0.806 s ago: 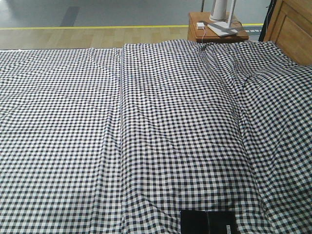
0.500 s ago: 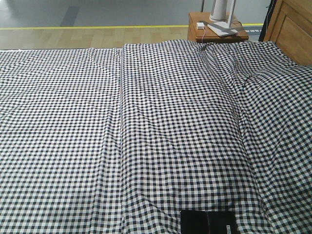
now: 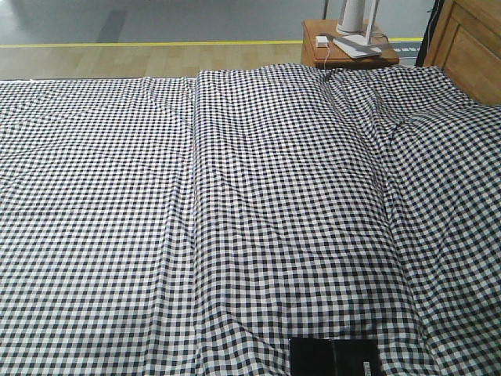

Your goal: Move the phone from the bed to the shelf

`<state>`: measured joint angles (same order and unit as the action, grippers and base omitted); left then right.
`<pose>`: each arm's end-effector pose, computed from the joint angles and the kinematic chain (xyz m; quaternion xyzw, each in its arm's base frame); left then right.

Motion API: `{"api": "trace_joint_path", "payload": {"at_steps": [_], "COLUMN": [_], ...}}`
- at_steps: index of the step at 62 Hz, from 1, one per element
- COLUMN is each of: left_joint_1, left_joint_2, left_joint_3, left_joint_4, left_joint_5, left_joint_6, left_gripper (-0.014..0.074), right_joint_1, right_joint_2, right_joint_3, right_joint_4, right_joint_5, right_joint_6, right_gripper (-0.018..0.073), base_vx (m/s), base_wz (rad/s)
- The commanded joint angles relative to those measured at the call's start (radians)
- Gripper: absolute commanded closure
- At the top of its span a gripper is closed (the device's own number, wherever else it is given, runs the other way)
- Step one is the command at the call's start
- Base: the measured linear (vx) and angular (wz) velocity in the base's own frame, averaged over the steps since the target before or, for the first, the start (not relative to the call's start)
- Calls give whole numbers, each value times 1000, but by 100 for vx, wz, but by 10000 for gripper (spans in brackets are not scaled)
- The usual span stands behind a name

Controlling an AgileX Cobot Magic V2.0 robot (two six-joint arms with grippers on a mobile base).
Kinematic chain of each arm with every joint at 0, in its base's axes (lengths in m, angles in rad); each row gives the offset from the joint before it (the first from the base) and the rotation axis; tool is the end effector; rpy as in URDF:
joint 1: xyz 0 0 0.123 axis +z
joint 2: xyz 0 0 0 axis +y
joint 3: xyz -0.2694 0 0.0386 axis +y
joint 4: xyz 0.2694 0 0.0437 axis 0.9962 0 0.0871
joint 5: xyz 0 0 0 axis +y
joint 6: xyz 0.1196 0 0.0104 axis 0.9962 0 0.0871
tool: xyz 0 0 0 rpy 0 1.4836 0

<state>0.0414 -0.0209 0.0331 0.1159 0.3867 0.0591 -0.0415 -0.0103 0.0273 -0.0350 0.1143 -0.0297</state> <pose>0.1137 0.0100 0.1598 0.0376 0.8066 0.0787 0.5846 0.1201 -0.0055 0.1926 -0.0069 0.7225 -0.0381 0.6903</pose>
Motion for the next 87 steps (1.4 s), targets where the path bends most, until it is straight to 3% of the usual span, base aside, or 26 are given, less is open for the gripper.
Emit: {"api": "trace_joint_path", "payload": {"at_steps": [1,40,56,72,87], "left_joint_1": [1,1,1,1,1], "left_joint_2": [-7,-7,-7,-7,-7], "left_joint_3": [5,5,5,5,5], "left_joint_4": [-2,-2,-2,-2,-2], "left_joint_5": [-73,-73,-73,-73,-73], "left_joint_6": [0,0,0,0,0], "left_gripper": [595,595,595,595,595], "right_joint_1": [2,2,2,2,2], "right_joint_2": [-11,-11,-11,-4,147], "right_joint_3": [9,9,0,-229,-473], "right_joint_4": [-8,-7,-4,-2,-4], "right_joint_5": [-67,-108,-509,-500,-426], "right_joint_6": [-9,-9,-9,-13,-15], "right_gripper": [564,564,564,564,564], "base_vx": [0,0,0,0,0], "base_wz": [0,0,0,0,0]}}
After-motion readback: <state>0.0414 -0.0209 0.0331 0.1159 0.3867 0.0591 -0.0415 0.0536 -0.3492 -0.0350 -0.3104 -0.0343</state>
